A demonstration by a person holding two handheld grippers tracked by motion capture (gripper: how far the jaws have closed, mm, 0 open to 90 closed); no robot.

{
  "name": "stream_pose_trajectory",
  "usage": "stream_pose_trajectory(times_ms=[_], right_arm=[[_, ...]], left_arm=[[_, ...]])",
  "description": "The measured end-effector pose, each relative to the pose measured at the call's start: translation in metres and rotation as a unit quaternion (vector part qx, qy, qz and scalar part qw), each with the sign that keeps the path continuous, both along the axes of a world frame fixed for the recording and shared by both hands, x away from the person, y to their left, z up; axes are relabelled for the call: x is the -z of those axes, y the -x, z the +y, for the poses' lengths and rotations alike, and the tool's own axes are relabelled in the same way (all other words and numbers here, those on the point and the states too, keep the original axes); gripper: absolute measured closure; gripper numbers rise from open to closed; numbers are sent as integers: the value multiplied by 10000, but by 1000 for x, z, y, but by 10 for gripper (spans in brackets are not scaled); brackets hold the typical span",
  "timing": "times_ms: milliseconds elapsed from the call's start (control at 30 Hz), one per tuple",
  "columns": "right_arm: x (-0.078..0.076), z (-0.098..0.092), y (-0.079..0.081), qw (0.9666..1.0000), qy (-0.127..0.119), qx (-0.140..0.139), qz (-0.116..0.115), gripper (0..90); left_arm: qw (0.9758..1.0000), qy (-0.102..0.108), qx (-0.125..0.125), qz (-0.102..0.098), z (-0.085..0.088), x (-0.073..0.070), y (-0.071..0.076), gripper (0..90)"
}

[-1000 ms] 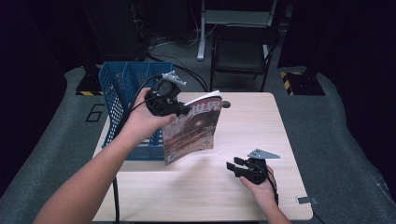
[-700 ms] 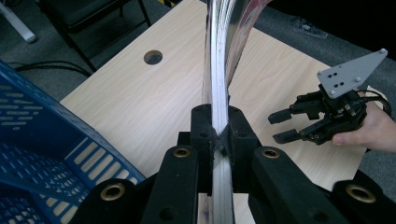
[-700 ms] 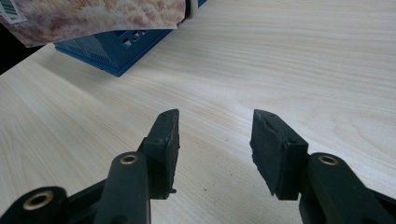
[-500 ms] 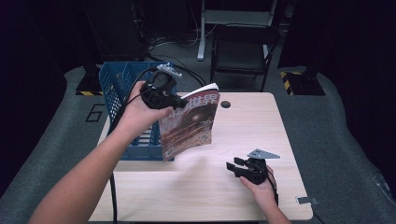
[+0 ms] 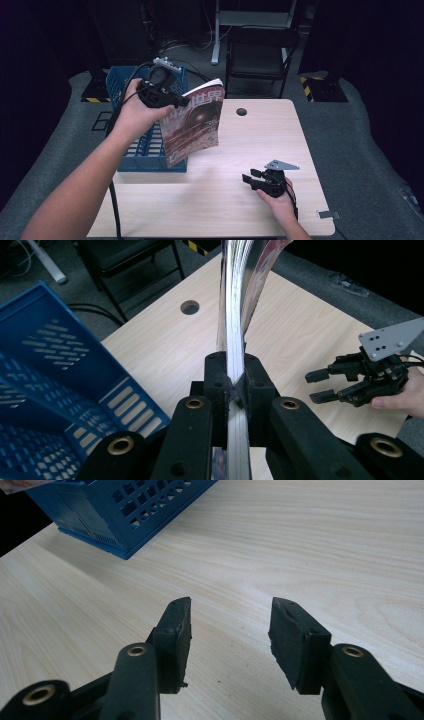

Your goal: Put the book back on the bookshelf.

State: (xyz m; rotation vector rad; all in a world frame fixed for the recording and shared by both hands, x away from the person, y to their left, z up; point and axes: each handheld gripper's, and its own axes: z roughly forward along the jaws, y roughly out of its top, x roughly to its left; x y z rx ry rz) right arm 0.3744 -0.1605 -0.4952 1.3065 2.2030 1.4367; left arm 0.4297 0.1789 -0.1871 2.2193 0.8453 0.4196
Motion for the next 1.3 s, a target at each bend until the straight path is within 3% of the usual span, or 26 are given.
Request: stream_pose_trajectory(times_ms=[467, 733, 1267, 1300], right_arm=[[1, 0, 0, 10000, 1, -18, 16, 506], [2, 0, 0, 10000, 20, -11, 39, 505], [3, -1, -1, 10000, 39, -10, 27, 503], [3, -1, -1, 10000, 31, 0, 33, 502]], left_arm=[[9990, 112, -423, -14, 24, -8, -8, 841], [9981, 67, -605, -41, 38, -14, -14, 840], [9932, 168, -1152, -96, 70, -22, -21, 841], [9922, 250, -1216, -104, 71, -21, -21, 841]])
